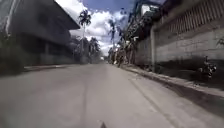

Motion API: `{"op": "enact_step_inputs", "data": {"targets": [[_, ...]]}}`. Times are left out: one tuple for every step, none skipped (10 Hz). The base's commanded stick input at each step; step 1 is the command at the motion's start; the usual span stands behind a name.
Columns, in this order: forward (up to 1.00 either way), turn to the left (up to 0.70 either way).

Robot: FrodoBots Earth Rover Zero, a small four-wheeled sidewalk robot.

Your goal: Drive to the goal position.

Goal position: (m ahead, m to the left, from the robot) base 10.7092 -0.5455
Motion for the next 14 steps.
{"op": "enact_step_inputs", "data": {"targets": [[1.00,0.00],[1.00,0.00],[1.00,0.00],[1.00,0.00],[1.00,0.00],[1.00,0.00],[1.00,0.00],[1.00,0.00],[1.00,0.00],[1.00,0.00],[1.00,0.00],[1.00,0.00],[1.00,0.00],[1.00,0.00]]}}
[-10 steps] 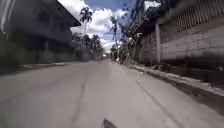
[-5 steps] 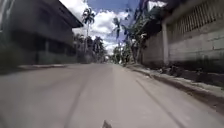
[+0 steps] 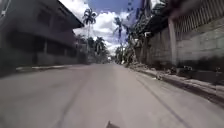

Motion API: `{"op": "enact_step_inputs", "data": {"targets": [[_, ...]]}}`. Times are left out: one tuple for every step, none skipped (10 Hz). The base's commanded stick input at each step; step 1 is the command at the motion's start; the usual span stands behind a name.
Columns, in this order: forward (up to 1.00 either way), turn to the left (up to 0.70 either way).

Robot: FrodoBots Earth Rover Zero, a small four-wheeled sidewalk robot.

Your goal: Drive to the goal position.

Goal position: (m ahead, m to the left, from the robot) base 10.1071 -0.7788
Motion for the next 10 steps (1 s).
{"op": "enact_step_inputs", "data": {"targets": [[1.00,0.00],[1.00,0.00],[1.00,0.00],[1.00,0.00],[1.00,0.00],[1.00,0.00],[1.00,0.00],[1.00,0.00],[1.00,0.00],[1.00,0.00]]}}
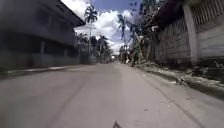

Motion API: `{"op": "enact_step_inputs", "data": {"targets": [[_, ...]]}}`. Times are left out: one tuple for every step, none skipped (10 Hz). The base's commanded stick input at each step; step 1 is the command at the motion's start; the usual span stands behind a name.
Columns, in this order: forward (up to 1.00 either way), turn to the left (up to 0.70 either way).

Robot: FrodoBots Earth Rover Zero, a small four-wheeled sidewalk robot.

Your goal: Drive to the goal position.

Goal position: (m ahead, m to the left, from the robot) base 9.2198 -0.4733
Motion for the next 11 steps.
{"op": "enact_step_inputs", "data": {"targets": [[1.00,-0.04],[1.00,-0.09],[1.00,-0.21],[1.00,-0.36],[1.00,-0.40],[1.00,-0.40],[1.00,-0.27],[1.00,-0.08],[1.00,0.00],[1.00,0.00],[1.00,0.00]]}}
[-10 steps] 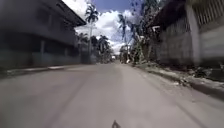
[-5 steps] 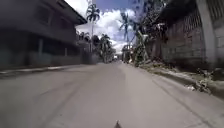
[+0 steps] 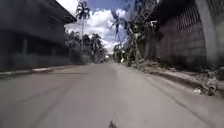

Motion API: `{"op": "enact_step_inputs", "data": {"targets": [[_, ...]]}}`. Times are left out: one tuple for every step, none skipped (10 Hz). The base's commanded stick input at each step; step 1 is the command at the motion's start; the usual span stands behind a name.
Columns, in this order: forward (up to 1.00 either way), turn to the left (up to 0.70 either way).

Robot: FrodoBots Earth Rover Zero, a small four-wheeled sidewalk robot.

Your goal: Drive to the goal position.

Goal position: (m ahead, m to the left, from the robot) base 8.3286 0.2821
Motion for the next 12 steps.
{"op": "enact_step_inputs", "data": {"targets": [[1.00,0.00],[1.00,0.00],[1.00,0.00],[1.00,0.00],[1.00,0.00],[1.00,0.00],[1.00,0.00],[1.00,0.00],[1.00,0.00],[1.00,0.00],[1.00,0.00],[1.00,0.00]]}}
